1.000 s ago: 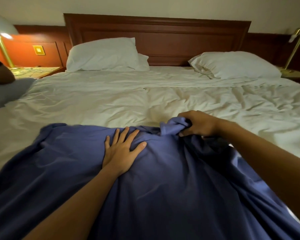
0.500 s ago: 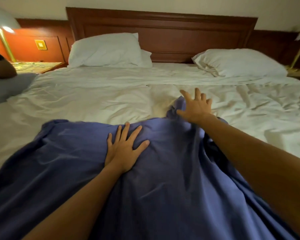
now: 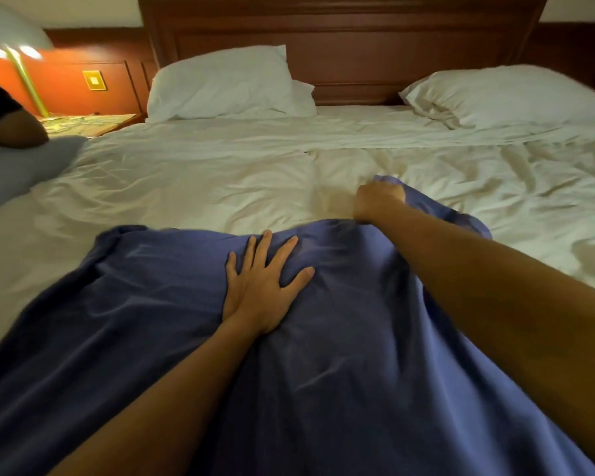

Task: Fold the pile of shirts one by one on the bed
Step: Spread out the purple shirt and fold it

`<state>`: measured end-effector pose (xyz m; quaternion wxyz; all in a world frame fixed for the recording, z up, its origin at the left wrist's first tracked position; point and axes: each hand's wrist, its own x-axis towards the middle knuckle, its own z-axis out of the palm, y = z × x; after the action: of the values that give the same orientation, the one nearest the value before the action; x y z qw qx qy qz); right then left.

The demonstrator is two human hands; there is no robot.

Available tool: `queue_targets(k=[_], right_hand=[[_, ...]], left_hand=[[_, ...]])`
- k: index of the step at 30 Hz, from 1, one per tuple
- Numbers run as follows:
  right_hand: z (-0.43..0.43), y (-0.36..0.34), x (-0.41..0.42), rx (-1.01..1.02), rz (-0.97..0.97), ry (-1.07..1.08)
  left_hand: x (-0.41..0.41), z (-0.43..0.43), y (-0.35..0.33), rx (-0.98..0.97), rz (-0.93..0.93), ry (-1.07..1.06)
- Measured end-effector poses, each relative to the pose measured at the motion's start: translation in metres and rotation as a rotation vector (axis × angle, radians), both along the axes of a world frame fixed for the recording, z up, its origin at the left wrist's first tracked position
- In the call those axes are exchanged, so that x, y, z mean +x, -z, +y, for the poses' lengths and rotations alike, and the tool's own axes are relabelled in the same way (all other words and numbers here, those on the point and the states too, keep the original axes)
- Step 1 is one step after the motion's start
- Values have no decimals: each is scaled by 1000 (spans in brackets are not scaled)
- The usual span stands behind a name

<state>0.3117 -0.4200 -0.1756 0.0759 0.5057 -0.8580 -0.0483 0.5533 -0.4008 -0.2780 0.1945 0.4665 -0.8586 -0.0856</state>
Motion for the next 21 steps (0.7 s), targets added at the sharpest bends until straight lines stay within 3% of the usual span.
queue_targets(k=[2,7,8,10,12,15,17,21], right_hand=[[-4,3,-1,-128,-153,37],[-18,-9,-9,-753,-887,197],[-17,-5,-7,-811,-968,151],[-3,4,8,-654,-1048,-111],[14,18,18,-347,-922,-306],[49,30,23,-407,-602,-332],[90,32,21,-342,-370,-257],[189,29,-12,-51,-302,94]], left_hand=[[0,1,-1,1,-1,-1],[0,0,-1,-2,-13,-1],[0,0,-1,0,-15,1],[0,1,-1,6,-14,1],[-1,1,-1,-1,-15,-5],[-2,-1,0,-7,-41,-19],[-2,-1,0,-2,-56,-22],[-2,-3,-1,9,-77,-24]])
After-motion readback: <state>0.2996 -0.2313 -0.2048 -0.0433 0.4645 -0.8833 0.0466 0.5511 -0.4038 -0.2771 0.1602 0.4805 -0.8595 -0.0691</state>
